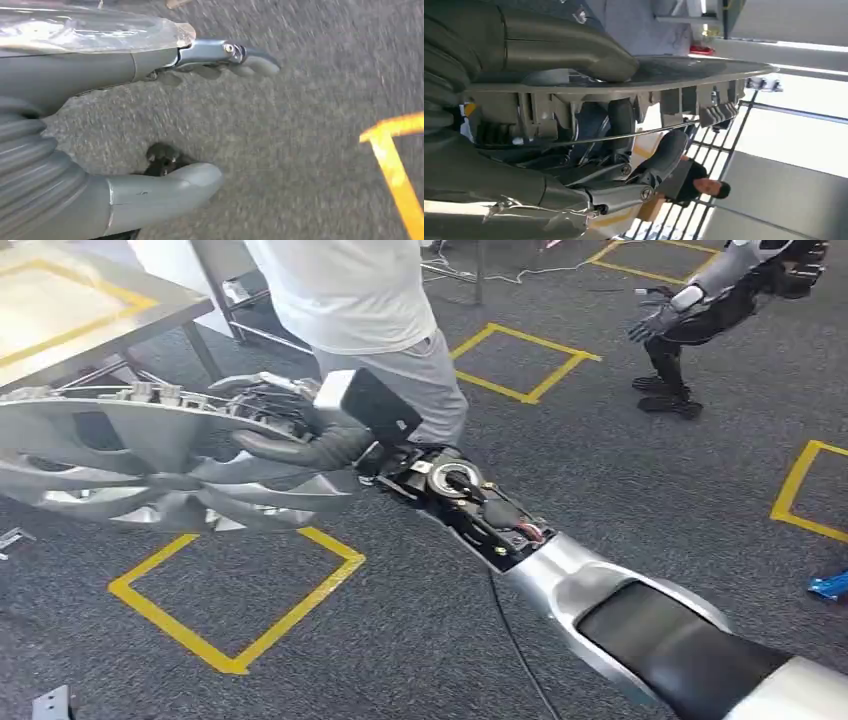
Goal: Take the parts from the cabinet and place them on the table.
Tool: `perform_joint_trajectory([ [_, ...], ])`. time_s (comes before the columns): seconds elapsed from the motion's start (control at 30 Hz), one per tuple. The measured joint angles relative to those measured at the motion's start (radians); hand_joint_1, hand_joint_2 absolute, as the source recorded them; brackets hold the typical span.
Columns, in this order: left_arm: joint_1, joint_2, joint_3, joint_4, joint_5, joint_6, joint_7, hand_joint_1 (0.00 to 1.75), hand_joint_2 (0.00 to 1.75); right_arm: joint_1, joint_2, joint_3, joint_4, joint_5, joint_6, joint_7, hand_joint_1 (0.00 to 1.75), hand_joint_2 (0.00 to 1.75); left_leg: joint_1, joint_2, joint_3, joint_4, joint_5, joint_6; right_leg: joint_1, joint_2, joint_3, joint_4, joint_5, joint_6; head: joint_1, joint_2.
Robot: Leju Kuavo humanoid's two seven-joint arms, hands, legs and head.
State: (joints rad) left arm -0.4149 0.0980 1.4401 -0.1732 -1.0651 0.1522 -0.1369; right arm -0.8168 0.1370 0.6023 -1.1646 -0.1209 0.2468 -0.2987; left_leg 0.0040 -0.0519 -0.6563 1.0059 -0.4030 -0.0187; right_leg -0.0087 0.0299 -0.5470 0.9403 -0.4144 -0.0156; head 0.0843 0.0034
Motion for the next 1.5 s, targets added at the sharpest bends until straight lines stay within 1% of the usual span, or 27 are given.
perform_joint_trajectory([
  [0.03, -0.004, 0.000, 0.000, 0.000, 0.000, 0.000, 0.000, 0.00, 1.75, -0.004, 0.000, 0.000, 0.000, 0.000, 0.000, 0.000, 1.75, 1.75, 0.002, 0.027, -0.031, 0.060, -0.033, -0.004, 0.001, -0.011, 0.000, -0.001, 0.000, 0.000, -0.002, 0.000],
  [0.1, -0.008, -0.001, 0.000, 0.000, -0.003, 0.000, 0.000, 0.00, 1.75, -0.004, 0.000, 0.000, 0.002, 0.000, 0.000, -0.002, 1.75, 1.75, 0.009, 0.043, -0.125, 0.245, -0.105, -0.014, -0.001, -0.046, 0.000, -0.001, -0.003, -0.002, -0.005, 0.000],
  [0.13, -0.007, -0.002, 0.000, 0.000, -0.003, -0.002, 0.001, 0.00, 1.75, -0.001, 0.000, 0.000, 0.004, 0.000, 0.000, -0.001, 1.75, 1.75, 0.014, 0.044, -0.148, 0.286, -0.109, -0.018, -0.002, -0.060, 0.000, -0.001, -0.004, -0.001, -0.008, 0.000],
  [0.17, -0.006, -0.002, 0.000, 0.000, -0.003, -0.004, 0.002, 0.00, 1.75, 0.001, 0.000, 0.000, 0.005, 0.000, -0.002, 0.000, 1.75, 1.75, 0.017, 0.046, -0.146, 0.279, -0.094, -0.022, -0.003, -0.071, 0.001, -0.001, -0.006, 0.001, -0.009, 0.000],
  [0.23, -0.007, 0.001, 0.000, 0.000, -0.004, -0.011, 0.008, 0.00, 1.75, 0.002, 0.000, 0.000, 0.006, 0.000, -0.003, 0.003, 1.75, 1.75, 0.024, 0.058, -0.071, 0.131, -0.015, -0.029, -0.008, -0.098, 0.003, 0.001, -0.012, 0.010, -0.010, 0.000],
  [0.27, -0.008, 0.002, 0.000, 0.000, -0.006, -0.011, 0.013, 0.00, 1.75, 0.002, 0.000, 0.000, 0.006, 0.000, -0.004, 0.006, 1.75, 1.75, 0.024, 0.080, -0.016, 0.032, 0.026, -0.032, -0.010, -0.111, 0.007, 0.003, -0.016, 0.017, -0.010, 0.000],
  [0.3, -0.009, 0.000, 0.000, 0.000, -0.008, -0.011, 0.015, 0.00, 1.75, 0.001, 0.000, 0.000, 0.006, 0.000, -0.005, 0.009, 1.75, 1.75, 0.023, 0.128, 0.016, -0.027, 0.042, -0.035, -0.003, -0.117, 0.010, 0.005, -0.021, 0.024, -0.012, 0.000],
  [0.33, -0.016, -0.002, 0.000, 0.000, -0.012, -0.011, 0.021, 0.00, 1.75, 0.000, 0.000, -0.003, 0.005, -0.002, -0.006, 0.011, 1.75, 1.75, 0.011, 0.147, 0.020, -0.041, 0.032, -0.026, 0.008, -0.127, 0.006, 0.012, -0.028, 0.034, -0.025, 0.000],
  [0.37, -0.017, -0.001, 0.000, 0.000, -0.012, -0.010, 0.025, 0.00, 1.75, 0.001, 0.000, -0.002, 0.005, -0.002, -0.006, 0.016, 1.75, 1.75, 0.014, 0.125, 0.018, -0.037, 0.027, -0.007, 0.010, -0.136, 0.011, 0.009, -0.030, 0.036, -0.009, 0.000],
  [0.47, -0.015, -0.002, 0.000, 0.000, -0.008, -0.012, 0.025, 0.00, 1.75, 0.001, 0.000, -0.003, 0.005, -0.002, -0.006, 0.022, 1.75, 1.75, 0.015, 0.091, 0.022, -0.036, 0.021, 0.014, 0.004, -0.154, 0.022, 0.013, -0.049, 0.050, 0.002, 0.000],
  [0.53, -0.018, -0.003, 0.000, 0.000, -0.001, -0.023, 0.025, 0.00, 1.75, 0.000, 0.000, -0.003, 0.004, -0.003, -0.006, 0.023, 1.75, 1.75, 0.016, 0.079, 0.028, -0.036, 0.018, 0.026, -0.002, -0.068, -0.016, 0.106, -0.108, 0.053, 0.006, 0.000],
  [0.63, -0.022, -0.003, 0.000, 0.000, 0.005, -0.027, 0.024, 0.00, 1.75, 0.004, -0.001, -0.007, 0.006, -0.006, -0.007, 0.022, 1.75, 1.75, 0.007, 0.051, 0.033, -0.036, 0.014, 0.036, 0.002, -0.034, -0.148, 0.365, -0.199, 0.050, 0.019, 0.000],
  [0.7, -0.022, -0.003, 0.000, 0.000, 0.004, -0.027, 0.024, 0.00, 1.75, 0.008, -0.001, -0.007, 0.007, -0.006, -0.006, 0.019, 1.75, 1.75, 0.000, 0.028, 0.040, -0.036, 0.011, 0.040, 0.006, -0.032, -0.154, 0.342, -0.153, 0.037, 0.018, 0.000],
  [0.77, -0.023, -0.005, 0.000, 0.000, 0.002, -0.026, 0.024, 0.00, 1.75, 0.007, -0.001, -0.007, 0.007, -0.005, 0.000, 0.013, 1.75, 1.75, -0.005, 0.008, 0.048, -0.036, 0.008, 0.039, 0.016, -0.020, -0.087, 0.165, -0.042, 0.014, 0.020, 0.000],
  [0.8, -0.024, -0.007, 0.000, 0.000, 0.000, -0.026, 0.025, 0.00, 1.75, 0.004, -0.001, -0.007, 0.007, -0.005, 0.002, 0.007, 1.75, 1.75, -0.003, 0.001, 0.049, -0.037, 0.007, 0.039, 0.022, 0.005, -0.052, 0.071, 0.006, -0.001, 0.019, 0.000],
  [0.83, -0.025, -0.011, 0.000, 0.000, 0.000, -0.026, 0.026, 0.00, 1.75, 0.002, -0.001, -0.007, 0.008, -0.006, 0.003, 0.003, 1.75, 1.75, -0.007, -0.005, 0.046, -0.038, 0.007, 0.038, 0.018, 0.023, -0.029, 0.052, -0.004, -0.010, 0.010, 0.000],
  [0.93, -0.023, -0.004, 0.000, 0.000, -0.003, -0.023, 0.030, 0.00, 1.75, -0.005, 0.000, -0.007, 0.015, -0.005, 0.005, -0.006, 1.75, 1.75, 0.005, -0.025, 0.037, -0.041, 0.017, 0.023, 0.028, 0.001, -0.022, 0.026, -0.003, -0.008, 0.016, 0.000],
  [0.97, -0.024, 0.001, 0.000, -0.001, -0.004, -0.021, 0.032, 0.00, 1.75, -0.007, 0.001, -0.007, 0.016, -0.002, 0.006, -0.008, 1.75, 1.75, -0.003, -0.033, 0.038, -0.046, 0.020, 0.017, 0.018, -0.008, -0.012, 0.007, -0.001, -0.009, 0.016, 0.000],
  [1.0, -0.023, -0.001, 0.000, 0.001, -0.005, -0.021, 0.035, 0.00, 1.75, -0.010, 0.002, -0.006, 0.019, 0.001, 0.008, -0.009, 1.75, 1.75, -0.001, -0.018, 0.037, -0.040, 0.009, 0.015, 0.011, -0.021, 0.001, -0.012, 0.008, -0.004, 0.018, 0.000],
  [1.07, -0.030, 0.003, 0.000, 0.000, -0.007, -0.018, 0.040, 0.00, 1.75, -0.021, 0.005, -0.006, 0.027, 0.002, 0.009, -0.018, 1.75, 1.75, -0.002, 0.026, -0.015, 0.066, -0.053, -0.001, 0.009, -0.032, 0.003, -0.021, 0.013, -0.009, 0.000, 0.000],
  [1.13, -0.031, 0.005, 0.000, 0.000, -0.010, -0.013, 0.045, 0.00, 1.75, -0.023, 0.006, -0.005, 0.035, 0.002, 0.011, -0.028, 1.75, 1.75, 0.008, 0.038, -0.097, 0.231, -0.114, -0.013, 0.009, -0.050, 0.003, -0.020, 0.011, -0.009, -0.005, 0.000],
  [1.17, -0.030, 0.003, 0.000, 0.000, -0.011, -0.012, 0.047, 0.00, 1.75, -0.022, 0.007, -0.005, 0.042, 0.002, 0.013, -0.032, 1.75, 1.75, 0.013, 0.041, -0.119, 0.269, -0.117, -0.019, 0.008, -0.058, 0.003, -0.019, 0.011, -0.008, -0.005, 0.000],
  [1.23, -0.030, 0.005, 0.000, 0.000, -0.012, -0.011, 0.047, 0.00, 1.75, -0.022, 0.008, -0.002, 0.056, 0.006, 0.013, -0.035, 1.75, 1.75, 0.025, 0.050, -0.082, 0.185, -0.054, -0.031, 0.005, -0.074, 0.003, -0.015, 0.006, -0.001, -0.005, 0.000],
  [1.3, -0.031, 0.007, 0.000, 0.000, -0.012, -0.011, 0.047, 0.00, 1.75, -0.023, 0.011, -0.001, 0.064, 0.006, 0.014, -0.037, 1.75, 1.75, 0.030, 0.084, 0.021, -0.004, 0.029, -0.042, -0.001, -0.088, 0.002, 0.000, -0.005, 0.013, -0.006, 0.000],
  [1.33, -0.034, 0.004, 0.000, 0.000, -0.012, -0.011, 0.047, 0.00, 1.75, -0.025, 0.014, -0.001, 0.067, 0.006, 0.014, -0.038, 1.75, 1.75, 0.022, 0.108, 0.038, -0.038, 0.014, -0.041, 0.007, -0.093, -0.002, 0.008, -0.011, 0.022, -0.011, 0.000],
  [1.37, -0.036, 0.008, 0.000, 0.000, -0.012, -0.011, 0.047, 0.00, 1.75, -0.029, 0.015, 0.000, 0.071, 0.006, 0.014, -0.038, 1.75, 1.75, 0.021, 0.088, 0.034, -0.043, 0.022, -0.022, 0.009, -0.096, -0.003, 0.013, -0.015, 0.027, -0.012, 0.000],
  [1.5, -0.035, 0.004, 0.000, 0.000, -0.012, -0.010, 0.047, 0.00, 1.75, -0.034, 0.020, 0.000, 0.082, 0.006, 0.015, -0.043, 1.75, 1.75, 0.025, 0.057, 0.034, -0.038, 0.019, 0.010, 0.004, -0.111, -0.003, 0.016, -0.029, 0.047, -0.003, 0.000],
])
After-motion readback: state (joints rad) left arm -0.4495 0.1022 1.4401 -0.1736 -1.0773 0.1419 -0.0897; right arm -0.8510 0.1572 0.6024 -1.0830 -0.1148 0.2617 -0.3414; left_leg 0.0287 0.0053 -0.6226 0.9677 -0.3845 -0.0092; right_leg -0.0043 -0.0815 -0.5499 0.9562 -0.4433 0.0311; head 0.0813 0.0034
